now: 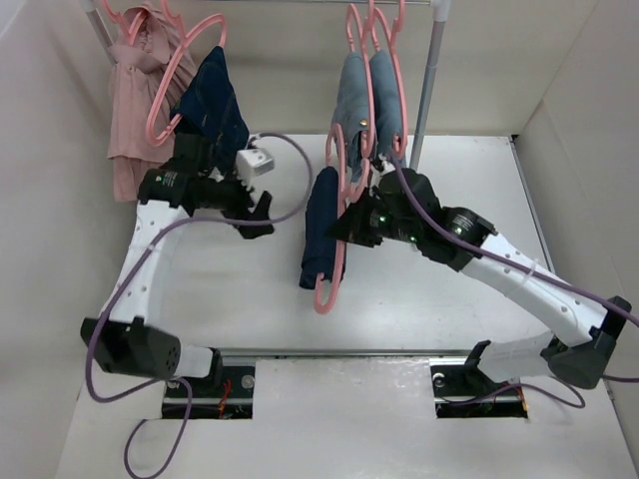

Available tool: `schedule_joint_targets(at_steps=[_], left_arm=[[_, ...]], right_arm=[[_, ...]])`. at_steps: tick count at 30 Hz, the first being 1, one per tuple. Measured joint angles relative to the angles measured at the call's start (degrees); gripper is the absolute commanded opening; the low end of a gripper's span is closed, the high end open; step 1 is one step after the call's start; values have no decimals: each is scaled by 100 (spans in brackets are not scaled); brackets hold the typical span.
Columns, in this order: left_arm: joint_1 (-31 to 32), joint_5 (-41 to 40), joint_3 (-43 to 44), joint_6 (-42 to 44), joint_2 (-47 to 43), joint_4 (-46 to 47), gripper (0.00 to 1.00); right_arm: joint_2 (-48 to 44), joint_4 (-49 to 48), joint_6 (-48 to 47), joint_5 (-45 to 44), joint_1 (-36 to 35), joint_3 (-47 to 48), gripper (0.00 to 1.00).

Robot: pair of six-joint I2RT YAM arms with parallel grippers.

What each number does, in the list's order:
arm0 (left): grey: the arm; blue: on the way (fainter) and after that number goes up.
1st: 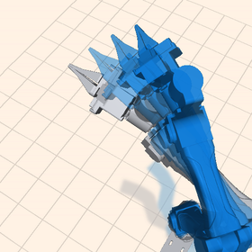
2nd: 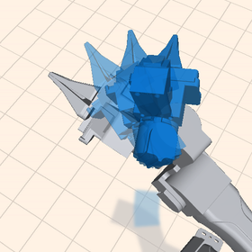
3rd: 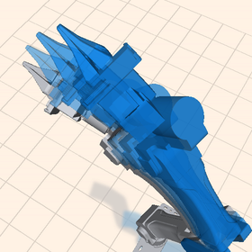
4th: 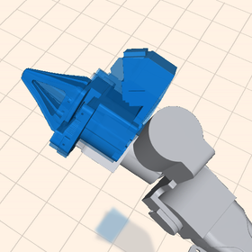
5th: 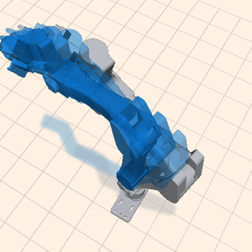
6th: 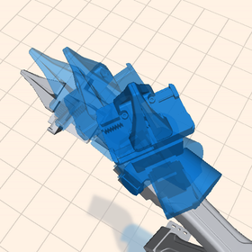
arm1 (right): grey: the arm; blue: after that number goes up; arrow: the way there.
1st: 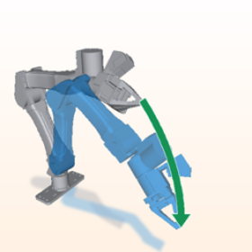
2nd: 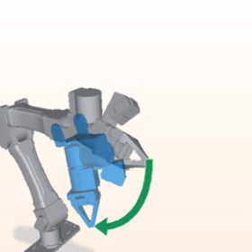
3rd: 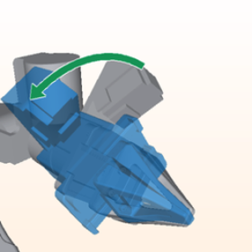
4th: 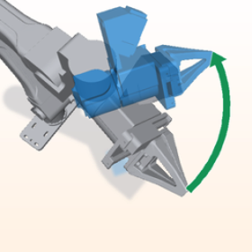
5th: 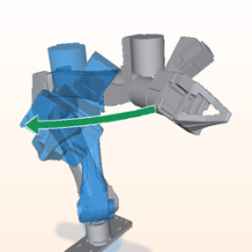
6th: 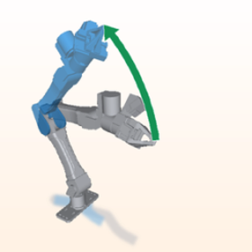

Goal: Place the trousers on the hanger
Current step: Place the trousers on the hanger, then place the hanger at the clothesline.

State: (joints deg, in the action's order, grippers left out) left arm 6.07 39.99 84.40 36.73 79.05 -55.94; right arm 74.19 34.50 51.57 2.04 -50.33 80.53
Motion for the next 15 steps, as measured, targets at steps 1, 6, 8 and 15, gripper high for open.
schedule_joint_targets(at_steps=[1,6,8,15], left_arm=[[313,236,212,-70,-129,39,97],[1738,1161,455,-883,-935,221,100],[2026,1233,326,-1244,-1165,365,100],[2588,426,-382,-2306,-1270,986,100]], right_arm=[[131,9,0,-13,0,144,0],[905,153,-2,-131,-37,918,0],[1143,162,-20,-195,-59,1152,0],[1558,164,-87,-332,-79,1644,0]])
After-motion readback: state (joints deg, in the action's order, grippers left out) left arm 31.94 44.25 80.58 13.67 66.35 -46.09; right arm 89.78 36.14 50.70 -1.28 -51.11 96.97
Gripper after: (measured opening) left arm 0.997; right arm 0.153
